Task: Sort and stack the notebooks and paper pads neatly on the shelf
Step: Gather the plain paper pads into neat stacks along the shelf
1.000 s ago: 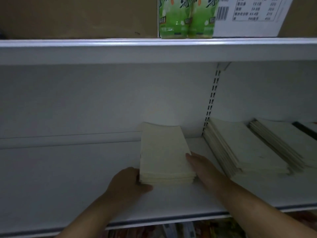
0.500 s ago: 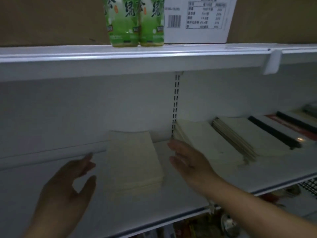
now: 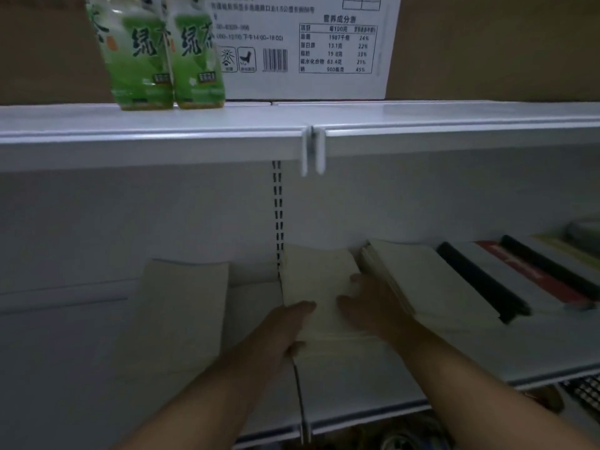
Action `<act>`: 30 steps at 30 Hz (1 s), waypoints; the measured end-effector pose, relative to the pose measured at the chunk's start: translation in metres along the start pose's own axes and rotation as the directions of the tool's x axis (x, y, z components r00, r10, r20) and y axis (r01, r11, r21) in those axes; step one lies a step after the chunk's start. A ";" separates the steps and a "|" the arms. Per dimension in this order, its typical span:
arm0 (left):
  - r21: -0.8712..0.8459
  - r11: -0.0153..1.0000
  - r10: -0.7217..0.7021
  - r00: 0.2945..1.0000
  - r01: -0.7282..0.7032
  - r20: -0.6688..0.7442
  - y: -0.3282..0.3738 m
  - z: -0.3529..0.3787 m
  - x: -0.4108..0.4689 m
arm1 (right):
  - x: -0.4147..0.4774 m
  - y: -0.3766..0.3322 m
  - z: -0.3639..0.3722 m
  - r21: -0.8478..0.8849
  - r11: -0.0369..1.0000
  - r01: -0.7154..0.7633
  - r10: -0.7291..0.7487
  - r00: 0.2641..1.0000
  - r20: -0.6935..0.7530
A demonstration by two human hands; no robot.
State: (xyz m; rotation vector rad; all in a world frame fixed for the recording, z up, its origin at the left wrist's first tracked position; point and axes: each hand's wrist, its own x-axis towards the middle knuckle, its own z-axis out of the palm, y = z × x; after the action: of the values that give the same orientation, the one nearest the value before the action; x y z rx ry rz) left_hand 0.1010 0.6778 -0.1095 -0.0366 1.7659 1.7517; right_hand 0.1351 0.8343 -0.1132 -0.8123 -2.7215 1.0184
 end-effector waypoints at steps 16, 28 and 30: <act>-0.025 0.984 -0.177 0.983 0.176 -0.046 0.028 0.009 0.018 | -0.001 0.020 0.011 0.015 0.995 0.096 -0.096 0.995 -0.030; -0.092 0.992 0.080 0.995 -0.086 -0.065 -0.015 0.004 0.000 | -0.008 0.012 -0.001 0.398 0.917 0.006 -0.033 0.998 0.062; -0.117 0.967 0.222 0.973 -0.228 -0.063 -0.020 -0.009 -0.013 | -0.012 0.011 -0.008 0.550 0.835 0.027 -0.052 0.998 0.030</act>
State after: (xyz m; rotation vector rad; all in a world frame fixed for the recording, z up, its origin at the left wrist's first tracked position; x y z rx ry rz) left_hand 0.1164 0.6624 -0.1223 0.0732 1.7508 2.0373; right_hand 0.1526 0.8395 -0.1137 -0.6229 -2.2525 1.7064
